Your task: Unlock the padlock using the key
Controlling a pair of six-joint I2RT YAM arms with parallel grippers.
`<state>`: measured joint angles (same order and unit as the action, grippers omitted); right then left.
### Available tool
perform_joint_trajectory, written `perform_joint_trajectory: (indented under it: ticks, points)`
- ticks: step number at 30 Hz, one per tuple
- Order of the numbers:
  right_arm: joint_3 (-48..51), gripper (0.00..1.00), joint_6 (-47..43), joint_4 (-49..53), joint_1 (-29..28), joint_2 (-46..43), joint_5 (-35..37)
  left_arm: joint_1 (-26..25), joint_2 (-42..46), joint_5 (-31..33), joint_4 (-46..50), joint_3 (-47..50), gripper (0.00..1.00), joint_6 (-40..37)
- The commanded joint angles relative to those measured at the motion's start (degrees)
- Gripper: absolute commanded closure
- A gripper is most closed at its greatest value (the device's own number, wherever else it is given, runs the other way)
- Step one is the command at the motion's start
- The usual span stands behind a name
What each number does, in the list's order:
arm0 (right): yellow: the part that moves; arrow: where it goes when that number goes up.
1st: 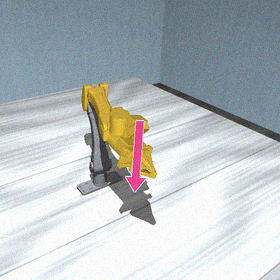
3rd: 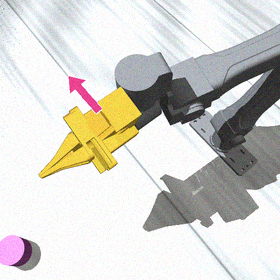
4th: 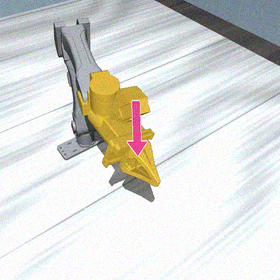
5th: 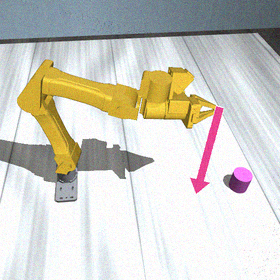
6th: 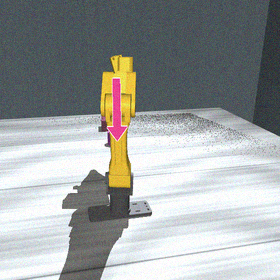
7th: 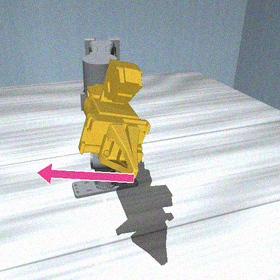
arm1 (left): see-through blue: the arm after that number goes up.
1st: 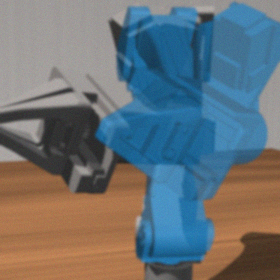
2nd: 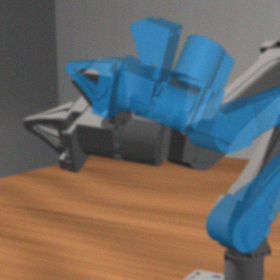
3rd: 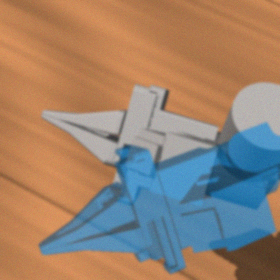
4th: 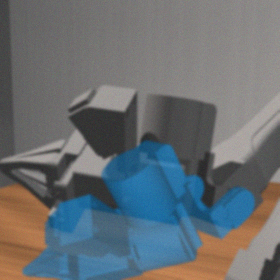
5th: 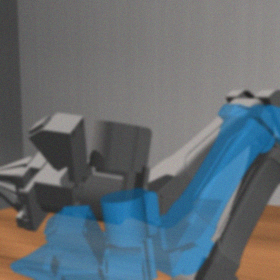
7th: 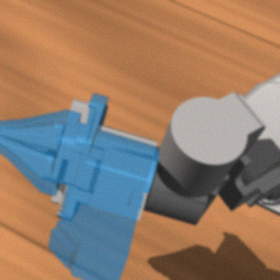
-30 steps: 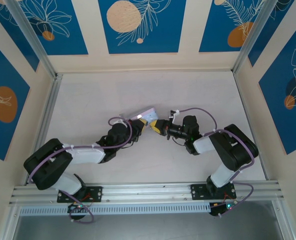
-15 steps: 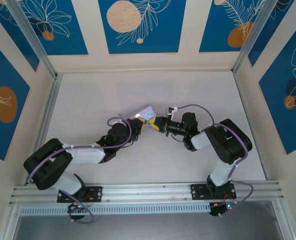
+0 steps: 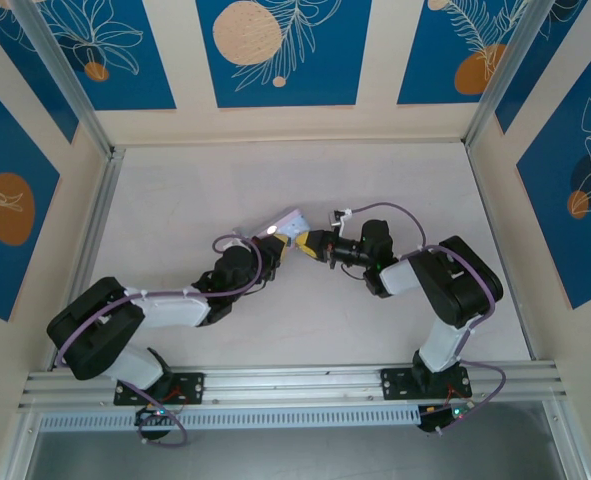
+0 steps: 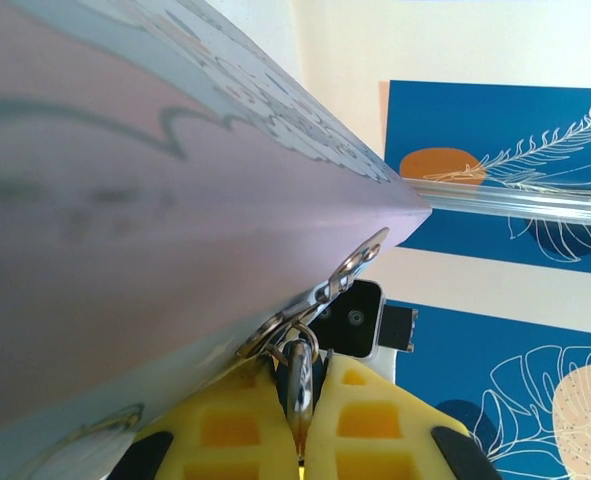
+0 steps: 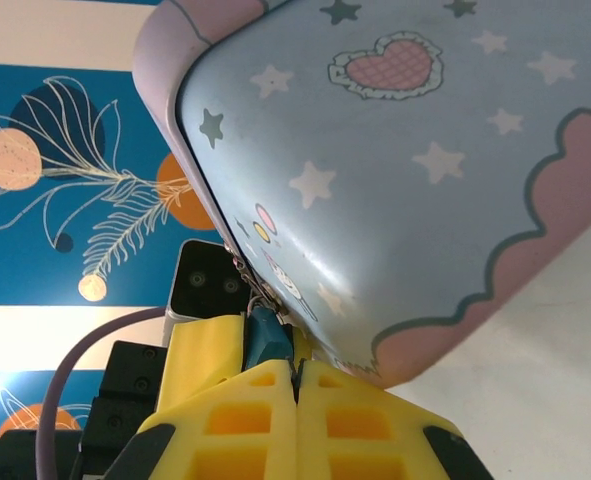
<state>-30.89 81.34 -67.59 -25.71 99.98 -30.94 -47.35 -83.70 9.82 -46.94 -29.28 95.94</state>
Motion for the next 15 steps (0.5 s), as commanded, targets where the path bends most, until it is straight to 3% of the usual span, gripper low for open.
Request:
perform_joint_trajectory:
  ticks: [1, 9, 15]
  points:
    - [-3.01, 1.0, -6.3, 4.25, -0.92, -0.43, -1.21, -2.13, 2.54, -8.59, -3.41, -3.7, 1.0, 1.79]
    - [-4.28, 1.0, -13.69, 11.71, -1.0, -3.43, -0.4, -2.13, 2.84, -8.24, -2.1, -3.6, 1.0, 2.11]
    - [-4.41, 1.0, -8.69, 8.99, -1.0, -2.86, -1.26, -2.13, 2.74, -8.33, -2.11, -3.67, 1.0, 1.95]
